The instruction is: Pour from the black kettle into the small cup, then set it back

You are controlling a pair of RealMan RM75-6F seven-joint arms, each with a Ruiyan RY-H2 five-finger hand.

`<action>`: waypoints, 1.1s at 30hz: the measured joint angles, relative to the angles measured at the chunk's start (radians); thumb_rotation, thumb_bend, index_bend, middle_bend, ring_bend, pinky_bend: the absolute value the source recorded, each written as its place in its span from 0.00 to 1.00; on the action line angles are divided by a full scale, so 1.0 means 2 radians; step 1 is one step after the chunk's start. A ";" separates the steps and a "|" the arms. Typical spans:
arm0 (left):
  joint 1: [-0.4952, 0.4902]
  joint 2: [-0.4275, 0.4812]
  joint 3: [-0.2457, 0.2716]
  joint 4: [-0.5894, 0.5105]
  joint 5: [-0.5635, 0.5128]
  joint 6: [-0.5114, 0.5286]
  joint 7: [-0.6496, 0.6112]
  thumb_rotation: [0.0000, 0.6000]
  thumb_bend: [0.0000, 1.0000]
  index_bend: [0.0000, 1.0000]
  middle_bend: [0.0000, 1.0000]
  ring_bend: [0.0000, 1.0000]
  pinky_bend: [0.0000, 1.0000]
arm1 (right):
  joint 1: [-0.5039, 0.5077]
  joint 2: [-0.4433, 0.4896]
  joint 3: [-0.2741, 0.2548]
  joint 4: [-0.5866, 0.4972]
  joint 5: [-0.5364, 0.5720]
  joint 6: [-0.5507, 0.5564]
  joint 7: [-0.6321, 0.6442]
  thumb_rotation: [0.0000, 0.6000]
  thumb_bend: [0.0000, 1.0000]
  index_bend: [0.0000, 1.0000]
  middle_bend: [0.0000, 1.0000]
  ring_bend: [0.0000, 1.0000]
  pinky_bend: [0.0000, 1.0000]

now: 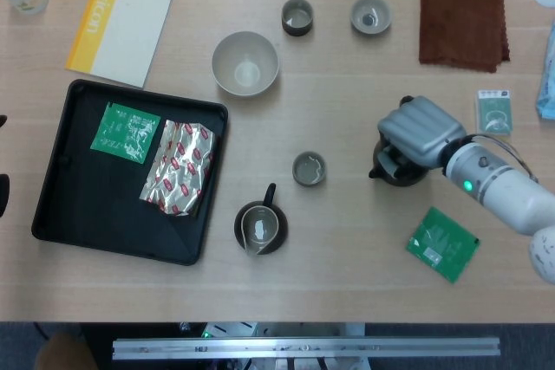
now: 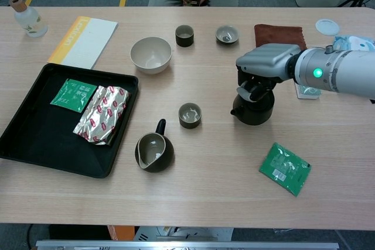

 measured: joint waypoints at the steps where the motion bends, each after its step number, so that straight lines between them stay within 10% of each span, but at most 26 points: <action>1: -0.001 0.000 0.000 0.000 0.000 -0.001 -0.001 1.00 0.43 0.15 0.24 0.19 0.17 | -0.002 -0.002 -0.001 0.002 0.000 0.000 0.001 0.78 0.56 0.85 0.75 0.75 0.24; 33: -0.001 -0.006 0.003 0.006 -0.001 -0.003 -0.003 1.00 0.43 0.15 0.24 0.19 0.17 | -0.017 -0.033 -0.017 0.039 0.009 -0.014 0.007 0.78 0.56 0.71 0.59 0.57 0.25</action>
